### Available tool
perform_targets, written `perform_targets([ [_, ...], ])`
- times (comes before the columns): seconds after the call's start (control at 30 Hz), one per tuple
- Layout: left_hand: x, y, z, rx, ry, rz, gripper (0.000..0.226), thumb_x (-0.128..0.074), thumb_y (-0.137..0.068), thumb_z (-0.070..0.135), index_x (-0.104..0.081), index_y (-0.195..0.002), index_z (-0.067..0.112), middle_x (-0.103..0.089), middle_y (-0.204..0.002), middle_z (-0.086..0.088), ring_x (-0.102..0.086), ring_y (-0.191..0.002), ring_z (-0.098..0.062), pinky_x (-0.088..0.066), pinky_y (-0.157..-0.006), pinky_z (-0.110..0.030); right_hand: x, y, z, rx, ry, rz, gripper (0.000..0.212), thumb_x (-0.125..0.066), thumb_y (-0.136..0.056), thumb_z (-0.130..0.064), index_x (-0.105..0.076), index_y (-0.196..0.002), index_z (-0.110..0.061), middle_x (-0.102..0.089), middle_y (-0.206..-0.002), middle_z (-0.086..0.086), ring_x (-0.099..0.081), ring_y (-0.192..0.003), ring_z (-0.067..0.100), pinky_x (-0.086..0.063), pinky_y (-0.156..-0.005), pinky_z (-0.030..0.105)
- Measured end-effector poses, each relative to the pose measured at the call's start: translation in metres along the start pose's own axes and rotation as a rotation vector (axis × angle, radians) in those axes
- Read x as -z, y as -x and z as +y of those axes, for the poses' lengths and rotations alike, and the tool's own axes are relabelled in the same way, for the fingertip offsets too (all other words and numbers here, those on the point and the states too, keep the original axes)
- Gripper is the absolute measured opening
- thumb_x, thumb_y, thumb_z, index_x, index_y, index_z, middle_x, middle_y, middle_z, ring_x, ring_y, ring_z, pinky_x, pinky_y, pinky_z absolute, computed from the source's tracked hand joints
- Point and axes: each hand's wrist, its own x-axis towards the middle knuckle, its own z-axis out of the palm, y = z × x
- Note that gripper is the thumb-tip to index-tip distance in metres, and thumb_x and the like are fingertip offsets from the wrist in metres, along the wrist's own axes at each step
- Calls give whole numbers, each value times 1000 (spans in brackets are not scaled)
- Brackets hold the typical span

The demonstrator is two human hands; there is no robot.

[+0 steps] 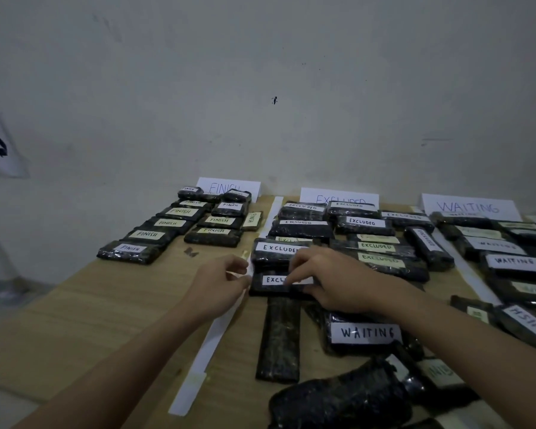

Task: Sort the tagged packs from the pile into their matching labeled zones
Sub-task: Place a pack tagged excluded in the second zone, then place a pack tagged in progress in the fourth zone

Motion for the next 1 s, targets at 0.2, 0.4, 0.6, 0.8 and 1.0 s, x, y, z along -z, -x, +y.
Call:
perform_targets([
  [0.2, 7, 2, -1, 2, 47, 53, 26, -60, -85, 13, -63, -111, 13, -64, -101, 3, -60, -94, -9, -45, -81, -22, -3, -16, -24, 224, 26, -342, 63, -55, -73, 6, -58, -126, -28, -50, -134, -4, -46, -119, 18, -41, -95, 30],
  [0.4, 13, 10, -2, -55, 210, 3, 20, -57, -87, 7, -65, -102, 18, -68, -99, 5, -62, -93, -4, -47, -72, -12, -6, -17, -23, 255, 106, -423, 63, -61, -77, -2, -50, -134, -27, -44, -137, 0, -42, -122, 22, -40, -99, 38],
  [0.6, 24, 20, 11, -12, 641, -193, 27, -46, -88, 29, -66, -103, 17, -72, -98, -1, -65, -98, -14, -51, -75, -25, 7, -9, -8, 98, -407, -179, 33, -59, -90, -20, -57, -122, -25, -59, -121, -8, -54, -108, 6, -44, -96, 25],
  [0.8, 21, 21, 34, 120, 1128, -277, 53, -39, -82, 45, -62, -112, 8, -70, -107, -13, -67, -96, -28, -57, -71, -30, 17, 2, 7, -235, -935, 332, 21, -71, -78, -31, -60, -93, -23, -71, -88, -10, -65, -78, 5, -49, -63, 23],
  [1.0, 5, 20, 51, 101, 1154, -181, 32, -51, -83, 21, -59, -110, 6, -72, -101, -13, -71, -87, -26, -56, -77, -30, 22, 11, 13, -371, -1232, 600, 5, -68, -81, -20, -67, -86, -22, -68, -82, 6, -57, -70, 17, -48, -63, 34],
])
